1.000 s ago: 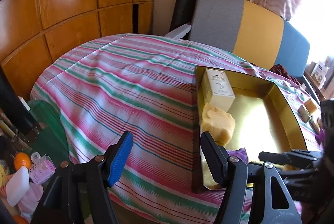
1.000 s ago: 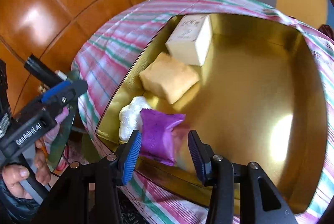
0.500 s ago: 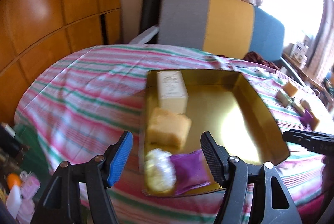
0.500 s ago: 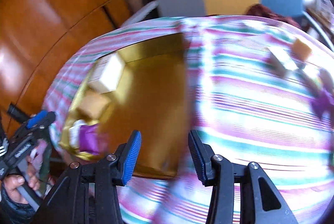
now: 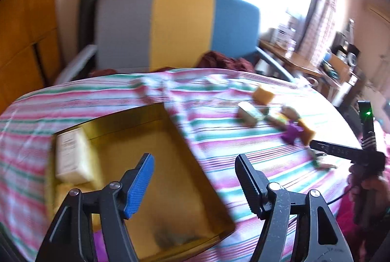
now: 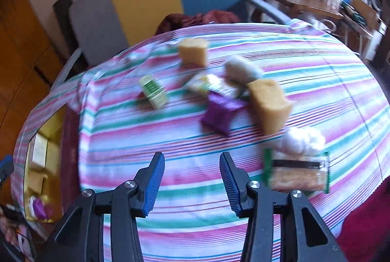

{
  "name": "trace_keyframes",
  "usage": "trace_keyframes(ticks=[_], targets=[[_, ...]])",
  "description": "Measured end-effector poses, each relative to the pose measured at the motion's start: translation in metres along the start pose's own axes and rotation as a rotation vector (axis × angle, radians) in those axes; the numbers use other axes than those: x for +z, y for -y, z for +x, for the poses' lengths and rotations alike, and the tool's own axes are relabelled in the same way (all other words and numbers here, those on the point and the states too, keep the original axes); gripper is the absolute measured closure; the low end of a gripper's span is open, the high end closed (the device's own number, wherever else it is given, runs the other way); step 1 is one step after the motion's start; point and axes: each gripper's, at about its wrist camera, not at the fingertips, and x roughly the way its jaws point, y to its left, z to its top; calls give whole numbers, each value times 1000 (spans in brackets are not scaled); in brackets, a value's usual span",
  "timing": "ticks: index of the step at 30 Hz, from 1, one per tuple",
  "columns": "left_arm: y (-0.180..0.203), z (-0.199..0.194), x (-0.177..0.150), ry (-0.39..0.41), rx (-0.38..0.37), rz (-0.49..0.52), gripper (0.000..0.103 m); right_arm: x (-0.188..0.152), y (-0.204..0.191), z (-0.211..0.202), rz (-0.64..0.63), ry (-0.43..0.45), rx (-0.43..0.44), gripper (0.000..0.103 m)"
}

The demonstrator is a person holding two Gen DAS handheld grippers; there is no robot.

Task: Organize objects
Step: 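Move both tools back toward the items on the cloth, then grasp the green box with the left tool while the right tool grasps a yellow sponge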

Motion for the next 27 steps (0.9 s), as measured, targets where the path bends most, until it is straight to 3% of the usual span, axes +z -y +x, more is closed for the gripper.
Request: trace_keyframes(ticks=[6,12,18,27], targets=[[64,61,36,-92,-80,62,33,3,35,-4,110,57,23,55],[106,135,57,-198,-77,71,33,2,42,1,148,48,94,55],[113,210,71,-311,-97,-50,32,2,46,5,174,37,137,54],[125,272,86,-350,-55,-97,32,1,46,7,180,28,148,54]])
